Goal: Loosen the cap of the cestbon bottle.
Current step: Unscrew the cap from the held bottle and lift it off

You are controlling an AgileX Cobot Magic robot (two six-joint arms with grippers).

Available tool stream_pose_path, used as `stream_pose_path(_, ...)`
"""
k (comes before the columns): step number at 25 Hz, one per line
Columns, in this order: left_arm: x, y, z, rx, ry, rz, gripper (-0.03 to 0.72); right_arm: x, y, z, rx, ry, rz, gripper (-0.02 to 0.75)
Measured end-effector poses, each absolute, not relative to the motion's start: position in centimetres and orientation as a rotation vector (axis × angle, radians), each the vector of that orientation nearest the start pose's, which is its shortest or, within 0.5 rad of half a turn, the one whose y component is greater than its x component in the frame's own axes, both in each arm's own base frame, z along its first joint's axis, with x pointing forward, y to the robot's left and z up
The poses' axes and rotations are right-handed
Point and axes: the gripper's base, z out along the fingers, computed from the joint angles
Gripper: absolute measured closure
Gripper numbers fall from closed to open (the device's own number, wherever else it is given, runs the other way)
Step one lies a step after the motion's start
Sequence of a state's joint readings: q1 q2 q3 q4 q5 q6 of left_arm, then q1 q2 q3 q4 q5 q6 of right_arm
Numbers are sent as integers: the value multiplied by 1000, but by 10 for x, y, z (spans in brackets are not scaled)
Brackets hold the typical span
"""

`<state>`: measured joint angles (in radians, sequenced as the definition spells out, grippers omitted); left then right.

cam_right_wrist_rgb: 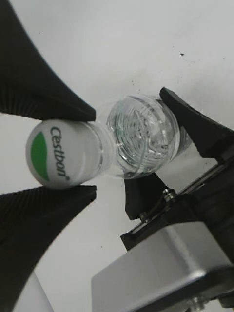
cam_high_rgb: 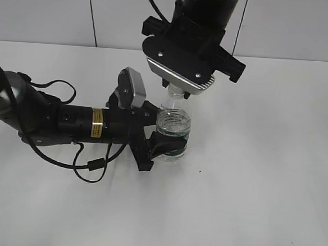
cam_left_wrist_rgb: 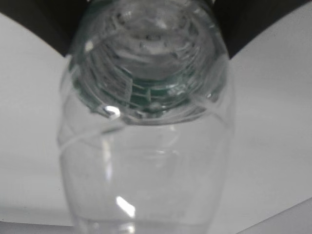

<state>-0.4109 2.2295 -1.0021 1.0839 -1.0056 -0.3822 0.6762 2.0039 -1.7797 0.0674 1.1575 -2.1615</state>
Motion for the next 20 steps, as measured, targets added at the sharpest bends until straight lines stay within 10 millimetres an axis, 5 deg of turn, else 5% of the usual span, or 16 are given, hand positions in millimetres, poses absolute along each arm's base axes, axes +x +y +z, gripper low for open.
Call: stream_pose_path(20, 325, -211, 74, 1214, 1585, -851, 274, 332, 279, 262, -2867, 126, -285, 434)
